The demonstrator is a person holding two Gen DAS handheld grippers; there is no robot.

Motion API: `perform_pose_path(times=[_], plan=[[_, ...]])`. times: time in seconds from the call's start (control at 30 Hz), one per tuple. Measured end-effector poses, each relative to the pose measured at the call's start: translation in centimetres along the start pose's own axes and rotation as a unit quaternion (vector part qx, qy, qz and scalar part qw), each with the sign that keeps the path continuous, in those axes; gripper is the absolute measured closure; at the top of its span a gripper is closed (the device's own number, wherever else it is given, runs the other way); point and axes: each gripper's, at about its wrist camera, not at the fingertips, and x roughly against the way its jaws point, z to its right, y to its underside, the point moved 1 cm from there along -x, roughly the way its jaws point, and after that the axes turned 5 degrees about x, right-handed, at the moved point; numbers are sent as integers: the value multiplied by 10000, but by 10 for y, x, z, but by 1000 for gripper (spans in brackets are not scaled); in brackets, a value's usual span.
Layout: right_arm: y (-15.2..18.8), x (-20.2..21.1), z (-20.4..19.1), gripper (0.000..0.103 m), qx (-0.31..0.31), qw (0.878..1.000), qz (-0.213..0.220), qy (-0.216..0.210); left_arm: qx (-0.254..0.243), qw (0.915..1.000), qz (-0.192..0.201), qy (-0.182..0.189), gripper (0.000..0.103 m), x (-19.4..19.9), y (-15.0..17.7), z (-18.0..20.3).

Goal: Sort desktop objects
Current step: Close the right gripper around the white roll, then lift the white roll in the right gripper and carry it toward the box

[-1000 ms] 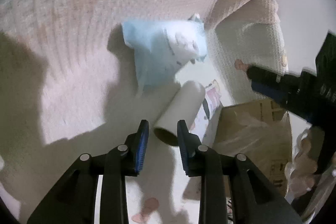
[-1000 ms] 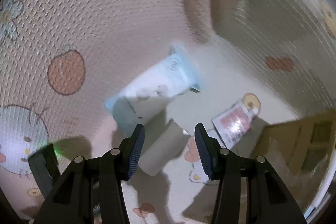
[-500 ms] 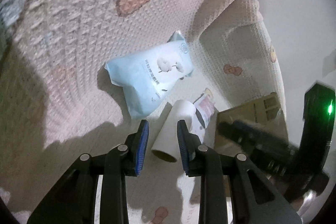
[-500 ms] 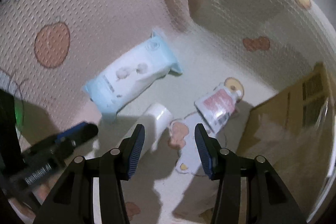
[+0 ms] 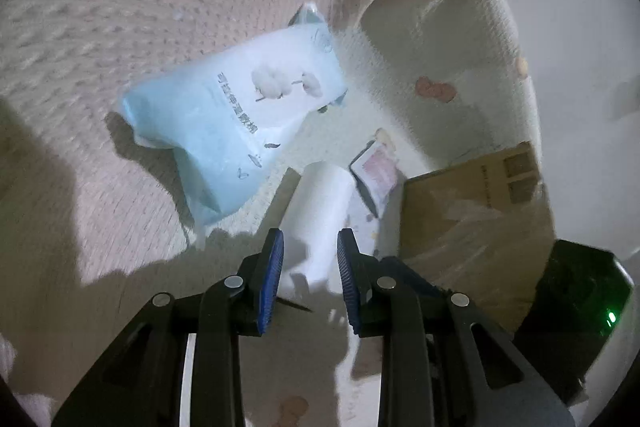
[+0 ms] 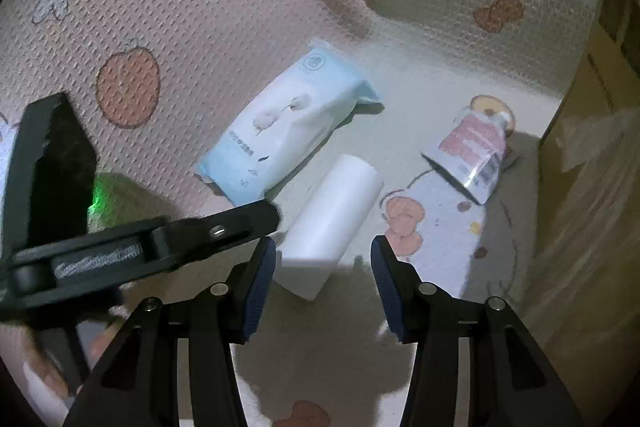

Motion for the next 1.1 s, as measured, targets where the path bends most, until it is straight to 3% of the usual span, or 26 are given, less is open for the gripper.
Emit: perform_pose_path(times=[0.13, 0.3, 0.47, 0.63, 0.9, 1.1], plan=[[4, -7, -3, 57, 157, 9998, -18, -94, 171, 9993, -285, -155, 73, -17, -3, -6], [6, -14, -1, 57, 162, 9997, -131, -148, 535, 9977, -389, 117, 72, -22, -2, -13], [9, -19, 9, 57, -60, 9992, -271, -304, 1110, 9904, -663, 489, 72, -30, 4, -23], [16, -33, 30, 57, -759, 9939, -609, -528, 888, 9920, -788, 430, 68, -36, 14, -15], [16, -35, 28, 57, -685, 9941, -669, -517, 803, 9928, -838, 292, 64, -38, 14, -9], [18, -43, 30, 56, -805, 9915, -768, -677, 360, 9956, -863, -14, 64, -37, 16, 1]])
